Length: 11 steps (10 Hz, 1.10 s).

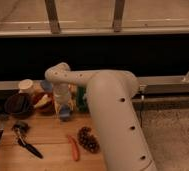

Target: Place sponge in table surface

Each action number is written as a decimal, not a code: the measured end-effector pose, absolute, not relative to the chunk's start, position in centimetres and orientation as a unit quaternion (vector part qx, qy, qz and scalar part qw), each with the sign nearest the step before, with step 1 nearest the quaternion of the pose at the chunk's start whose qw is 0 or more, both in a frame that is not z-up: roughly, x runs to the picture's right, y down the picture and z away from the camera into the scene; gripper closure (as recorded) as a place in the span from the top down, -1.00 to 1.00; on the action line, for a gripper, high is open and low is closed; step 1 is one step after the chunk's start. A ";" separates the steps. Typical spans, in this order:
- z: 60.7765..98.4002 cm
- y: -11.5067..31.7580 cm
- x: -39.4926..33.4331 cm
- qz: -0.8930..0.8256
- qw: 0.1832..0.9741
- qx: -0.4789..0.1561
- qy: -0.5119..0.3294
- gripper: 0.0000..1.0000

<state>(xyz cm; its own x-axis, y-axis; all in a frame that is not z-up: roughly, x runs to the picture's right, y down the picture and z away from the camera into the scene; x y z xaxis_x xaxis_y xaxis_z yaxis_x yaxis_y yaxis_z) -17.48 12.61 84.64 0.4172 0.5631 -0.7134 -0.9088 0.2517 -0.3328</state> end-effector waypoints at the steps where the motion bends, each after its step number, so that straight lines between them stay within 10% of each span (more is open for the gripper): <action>1: 83.0 12.5 -17.4 0.482 0.760 -0.368 0.232 -1.00; 11: 74.3 2.6 -17.2 0.506 0.812 -0.258 0.134 -1.00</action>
<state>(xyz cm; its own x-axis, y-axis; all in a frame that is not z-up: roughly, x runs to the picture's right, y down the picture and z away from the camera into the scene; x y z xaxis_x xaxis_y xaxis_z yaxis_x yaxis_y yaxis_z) -17.20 2.61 74.28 0.4516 0.7526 -0.4793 -0.8912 0.3544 -0.2831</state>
